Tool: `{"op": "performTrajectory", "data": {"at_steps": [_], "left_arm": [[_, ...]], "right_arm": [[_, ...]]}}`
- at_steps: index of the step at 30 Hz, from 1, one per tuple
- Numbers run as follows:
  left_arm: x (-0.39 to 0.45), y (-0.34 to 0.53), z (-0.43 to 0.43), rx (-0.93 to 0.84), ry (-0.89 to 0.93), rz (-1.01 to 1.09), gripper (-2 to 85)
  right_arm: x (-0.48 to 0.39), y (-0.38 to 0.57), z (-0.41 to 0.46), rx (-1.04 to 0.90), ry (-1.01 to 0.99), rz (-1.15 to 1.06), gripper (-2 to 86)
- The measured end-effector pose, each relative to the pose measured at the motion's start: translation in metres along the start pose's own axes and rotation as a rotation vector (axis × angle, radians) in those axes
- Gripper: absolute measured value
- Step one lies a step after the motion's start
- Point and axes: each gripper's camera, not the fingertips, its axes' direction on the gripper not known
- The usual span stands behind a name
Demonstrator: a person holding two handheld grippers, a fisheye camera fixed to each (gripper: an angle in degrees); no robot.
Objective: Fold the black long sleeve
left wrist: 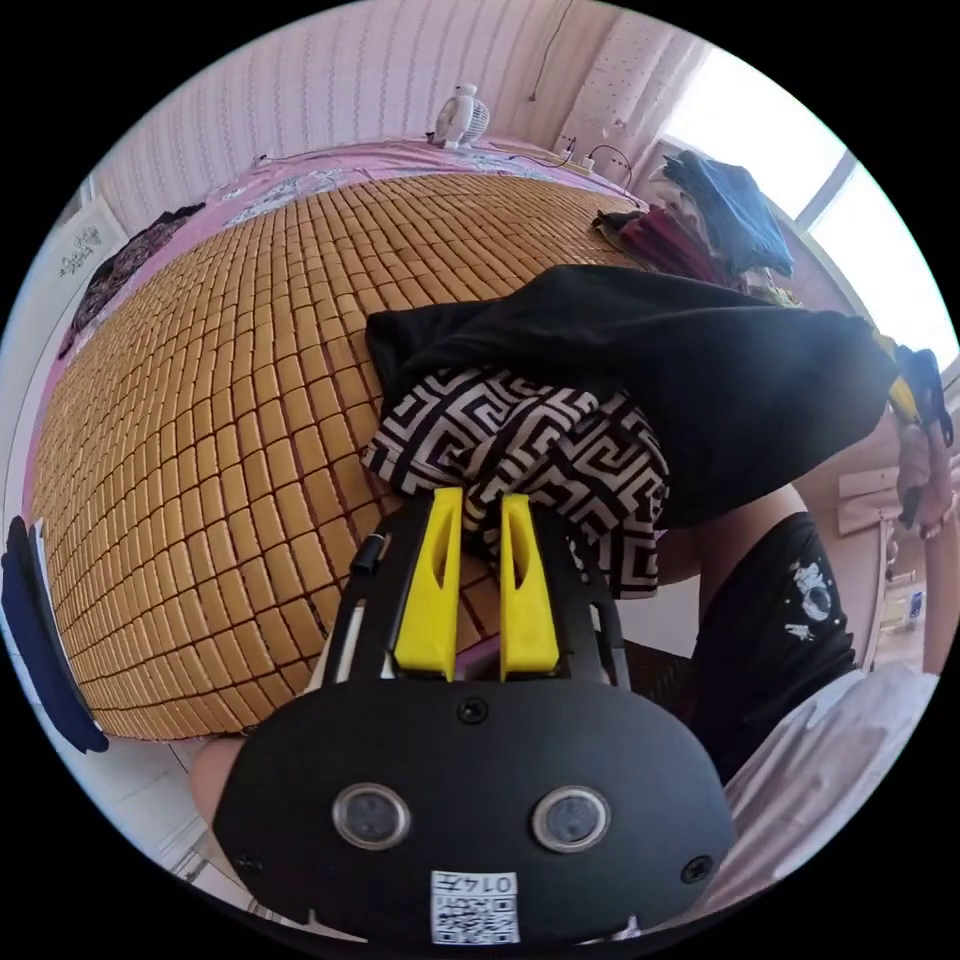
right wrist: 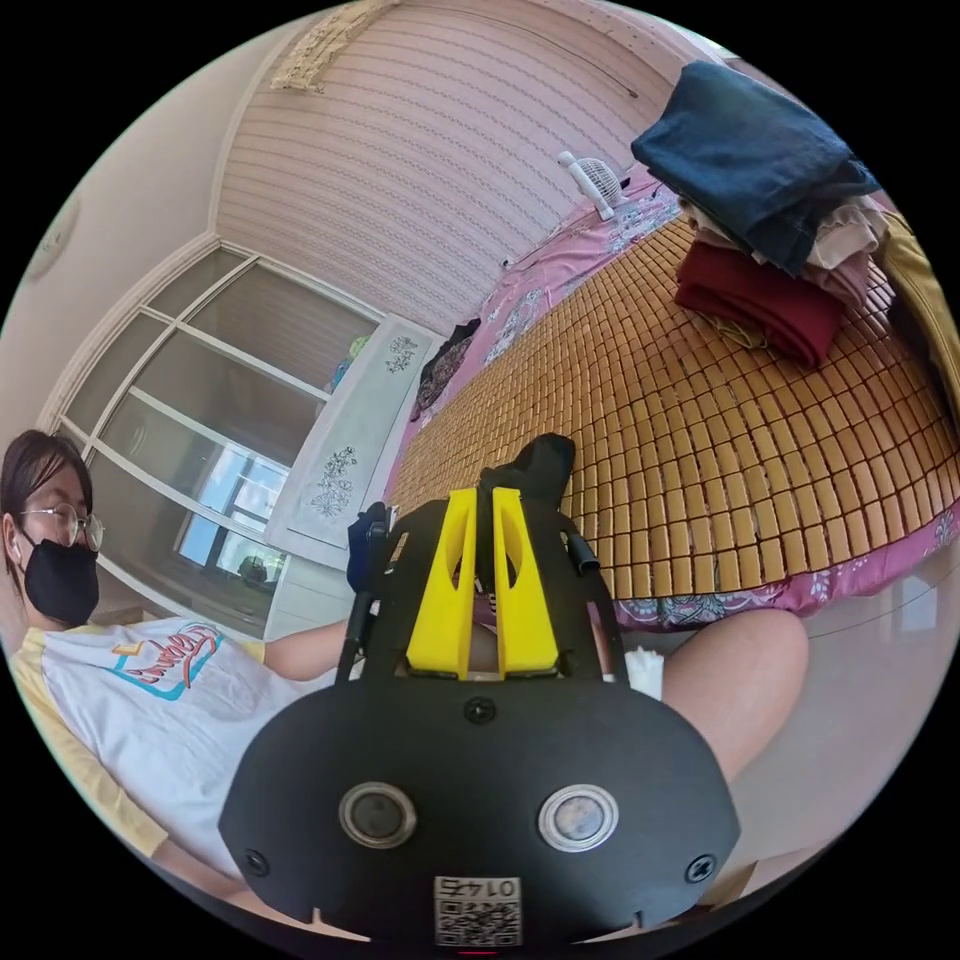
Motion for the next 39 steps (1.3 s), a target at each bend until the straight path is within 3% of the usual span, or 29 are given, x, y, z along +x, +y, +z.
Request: {"op": "performTrajectory", "data": {"at_steps": [4,9,12,17,22,27,33,39], "left_arm": [[-0.036,-0.028,-0.072,0.155,0.004,0.003,4.6],[-0.054,-0.146,-0.183,0.344,-0.174,0.181,5.0],[-0.067,-0.219,-0.192,0.371,-0.147,0.118,6.8],[-0.092,-0.226,-0.153,0.475,-0.002,-0.082,9.6],[-0.097,-0.133,-0.094,0.355,0.027,-0.029,9.4],[-0.088,-0.034,-0.006,0.107,0.005,-0.064,9.4],[-0.07,-0.082,0.062,-0.101,-0.079,-0.008,7.7],[-0.106,-0.113,0.043,-0.209,0.068,0.087,1.0]], "right_arm": [[-0.013,-0.005,-0.012,0.03,-0.045,-0.086,1.7],[-0.017,-0.011,-0.028,0.143,-0.1,-0.077,1.6],[0.002,-0.002,-0.025,0.188,-0.024,0.052,1.7],[0.043,0.02,-0.009,0.177,0.216,0.231,1.7],[0.068,0.037,0.008,0.09,0.38,0.263,1.9],[0.074,0.042,0.019,-0.005,0.478,0.218,2.1],[0.068,0.037,0.013,-0.036,0.432,0.2,2.1],[0.069,0.028,-0.014,0.05,0.354,0.269,2.0]]}}
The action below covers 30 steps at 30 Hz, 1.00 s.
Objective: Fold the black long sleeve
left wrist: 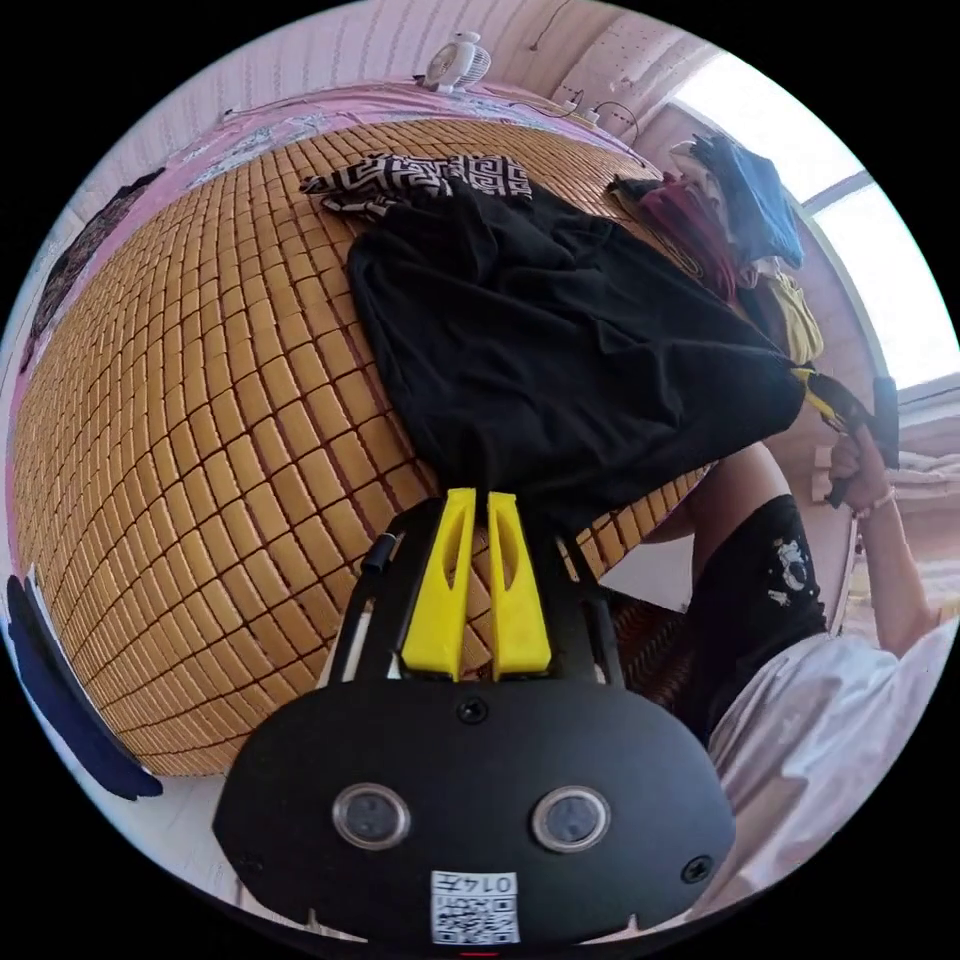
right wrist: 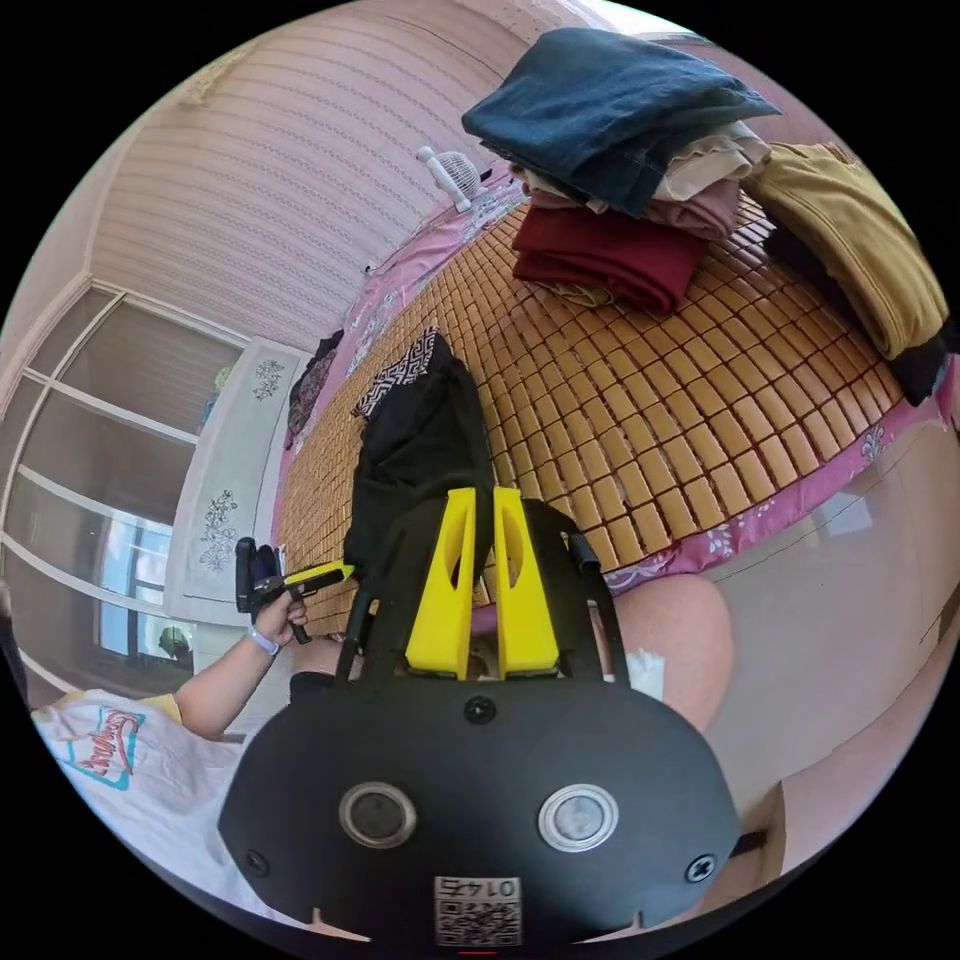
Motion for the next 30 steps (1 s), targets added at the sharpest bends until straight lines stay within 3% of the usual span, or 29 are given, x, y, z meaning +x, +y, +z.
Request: {"op": "performTrajectory", "data": {"at_steps": [5,9,13,22,25,28,30], "left_arm": [[-0.033,-0.01,-0.088,0.223,0.199,-0.02,0.0],[-0.07,-0.002,-0.102,0.402,0.091,-0.264,1.6],[-0.077,0.003,-0.073,0.332,0.155,-0.288,4.5],[-0.012,-0.05,-0.004,0.159,-0.066,-0.07,7.1],[-0.007,-0.077,0.03,-0.002,-0.14,-0.036,5.5],[-0.023,-0.081,0.028,-0.031,-0.075,-0.073,1.9],[-0.036,-0.064,0.001,0.062,0.006,-0.074,0.4]], "right_arm": [[0.006,-0.009,0.008,-0.015,0.017,0.018,2.1],[0.016,-0.007,0.031,-0.06,0.098,0.096,2.6],[0.018,-0.001,0.031,-0.059,0.123,0.099,2.7],[-0.011,0.005,0.025,-0.07,0.23,-0.071,4.2],[-0.017,0.005,0.028,-0.078,0.233,-0.078,5.7],[-0.019,0.003,0.028,-0.087,0.244,-0.075,7.6],[-0.018,0.001,0.028,-0.099,0.217,-0.066,8.4]]}}
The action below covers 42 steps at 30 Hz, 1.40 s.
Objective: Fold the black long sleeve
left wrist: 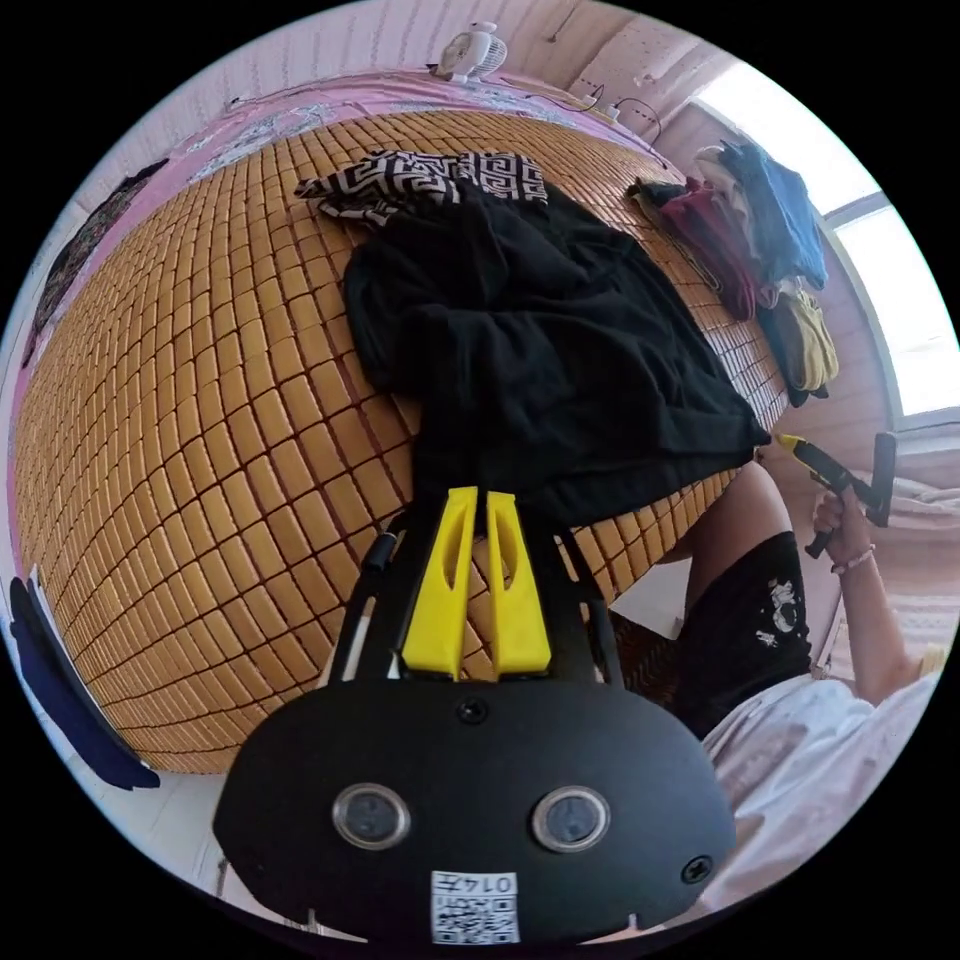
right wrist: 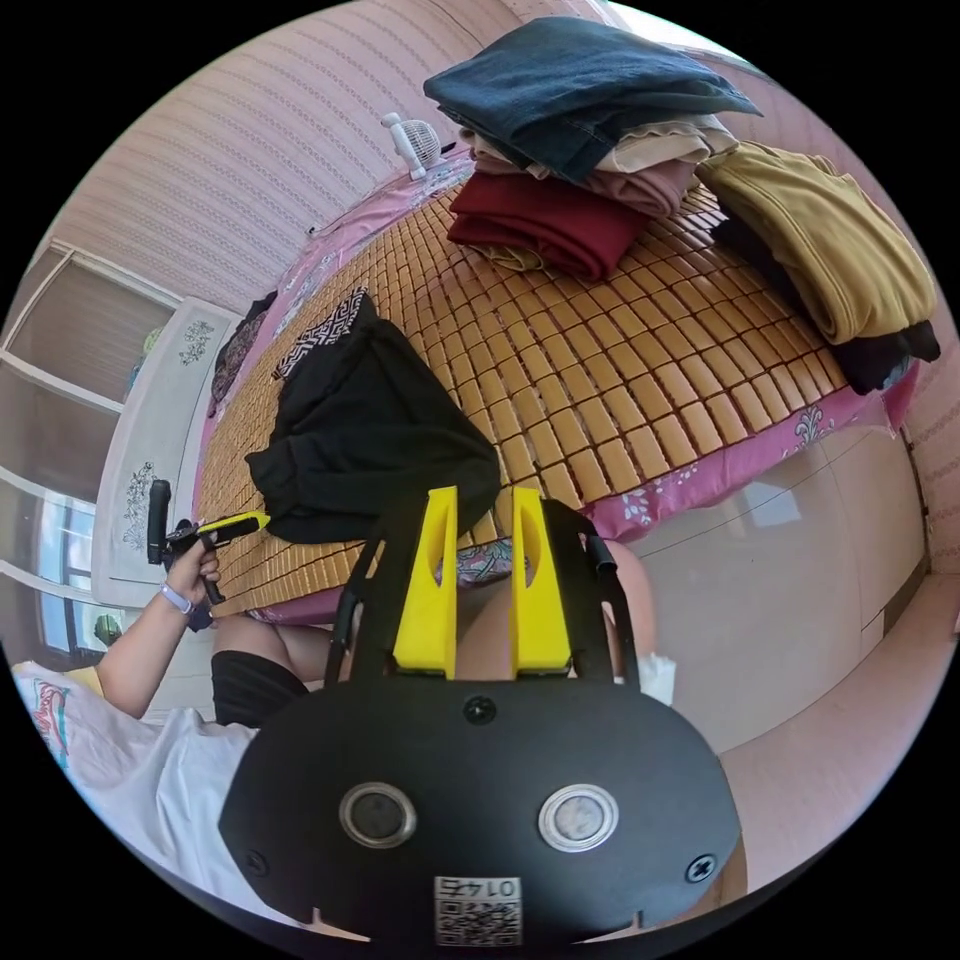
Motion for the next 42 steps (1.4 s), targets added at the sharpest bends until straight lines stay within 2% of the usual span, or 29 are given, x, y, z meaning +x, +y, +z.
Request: {"op": "performTrajectory", "data": {"at_steps": [6,10,14,18,21,26,29,34,37,42], "left_arm": [[-0.03,0.075,-0.071,0.174,0.146,-0.057,-0.8],[-0.039,0.1,-0.071,0.18,0.132,-0.114,-0.9],[-0.038,0.105,-0.072,0.194,0.14,-0.112,-0.9],[-0.039,0.103,-0.078,0.181,0.109,-0.09,-0.9],[-0.048,0.109,-0.085,0.187,0.085,-0.106,-0.9],[-0.062,0.121,-0.091,0.198,0.111,-0.147,-0.9],[-0.066,0.127,-0.09,0.175,0.106,-0.158,-0.9],[-0.066,0.136,-0.093,0.145,0.093,-0.145,-0.9],[-0.072,0.146,-0.1,0.137,0.066,-0.174,-0.9],[-0.111,0.177,-0.102,0.105,0.049,-0.396,-0.9]], "right_arm": [[-0.026,0.0,0.003,-0.045,0.032,-0.136,10.4],[-0.069,-0.002,0.018,-0.113,0.097,-0.362,13.9],[-0.106,-0.006,0.052,-0.224,0.262,-0.535,15.5],[-0.101,-0.017,0.068,-0.281,0.311,-0.467,8.9],[-0.091,-0.02,0.047,-0.24,0.268,-0.434,2.5],[-0.068,-0.014,0.01,-0.181,0.299,-0.42,0.4],[-0.043,-0.013,0.003,-0.202,0.41,-0.36,0.2],[-0.017,-0.028,-0.01,-0.17,0.166,-0.227,2.8],[-0.013,-0.045,-0.005,-0.191,0.023,-0.191,8.7],[-0.004,-0.064,0.012,-0.276,-0.073,-0.17,11.3]]}}
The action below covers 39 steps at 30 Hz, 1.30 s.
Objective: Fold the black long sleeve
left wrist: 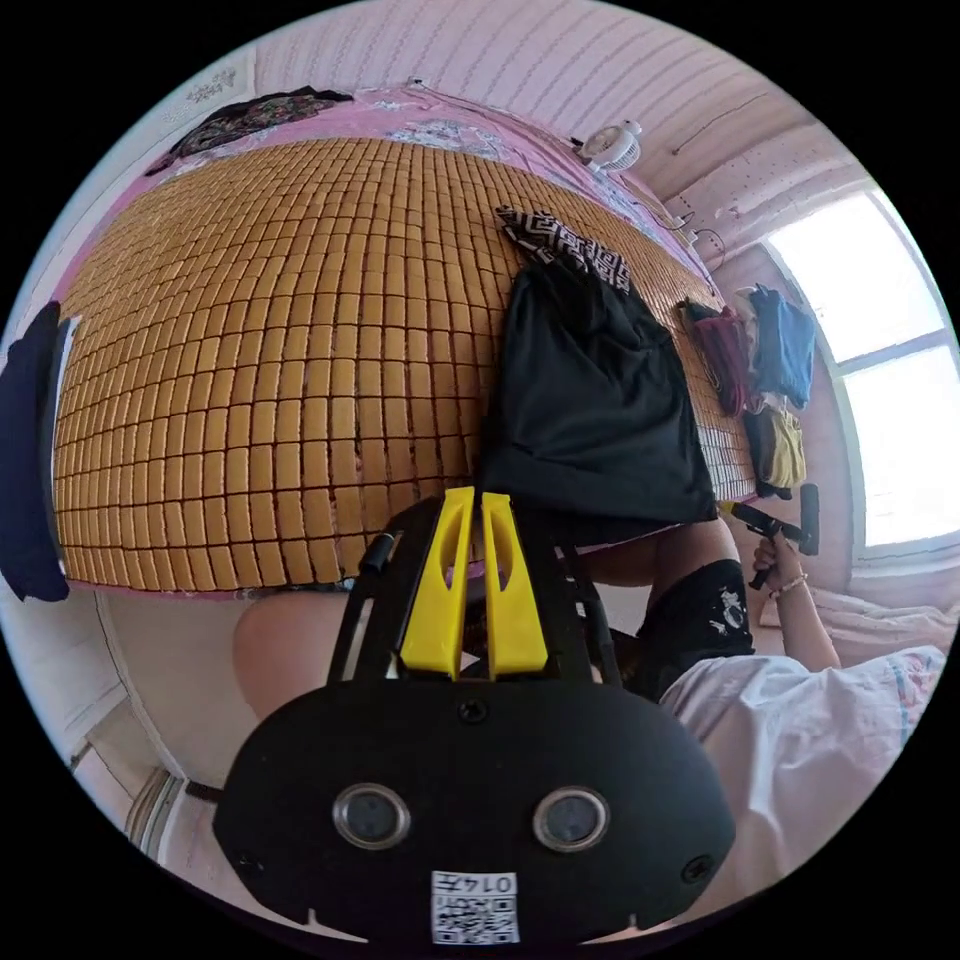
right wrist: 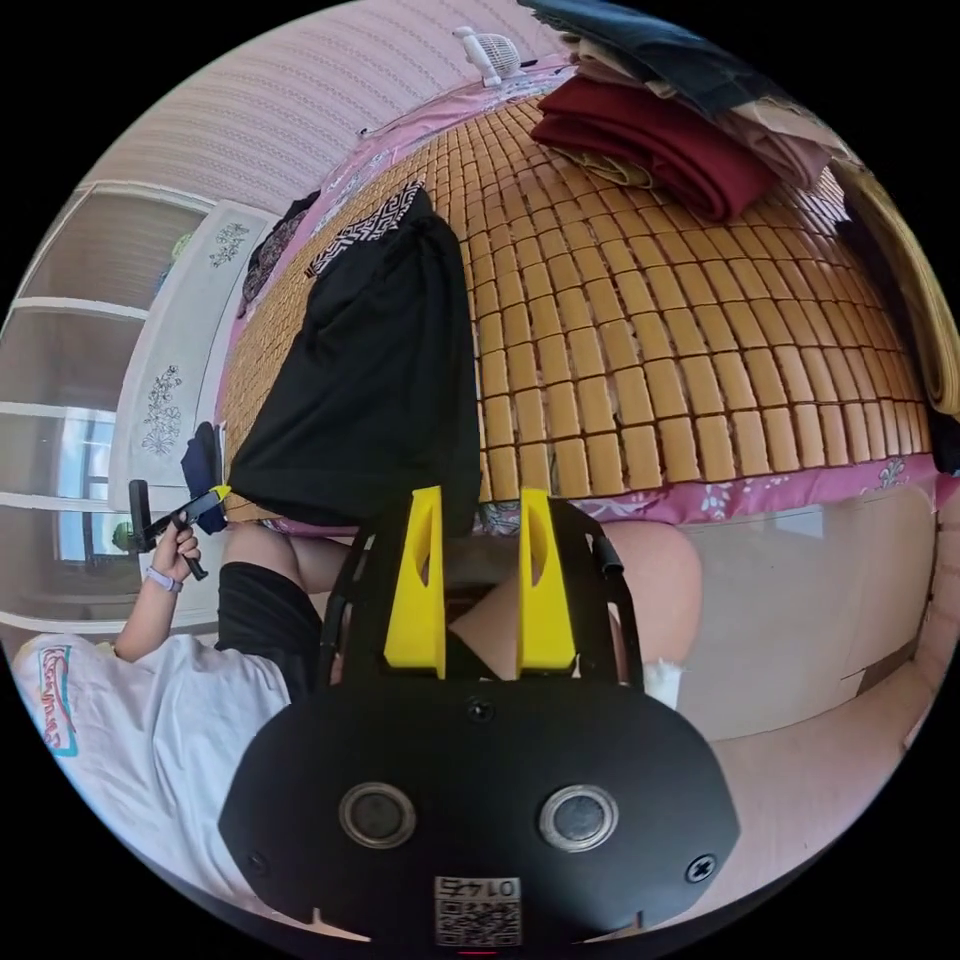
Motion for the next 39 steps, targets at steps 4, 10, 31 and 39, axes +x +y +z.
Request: {"op": "performTrajectory", "data": {"at_steps": [4,10,31,39], "left_arm": [[-0.011,0.009,-0.003,-0.017,0.001,-0.01,-0.9],[-0.02,0.035,-0.027,0.011,0.023,0.01,-0.9],[0.077,0.184,-0.548,1.158,0.259,0.662,-1.0],[0.091,0.349,-0.694,1.532,0.223,0.823,-1.0]], "right_arm": [[-0.002,-0.003,0.001,-0.04,-0.017,-0.026,11.7],[-0.008,0.002,0.015,-0.167,0.072,-0.124,6.9],[-0.118,0.086,-0.475,0.979,-0.684,-0.719,0.2],[-0.206,0.204,-0.608,1.234,-0.654,-1.029,0.1]]}}
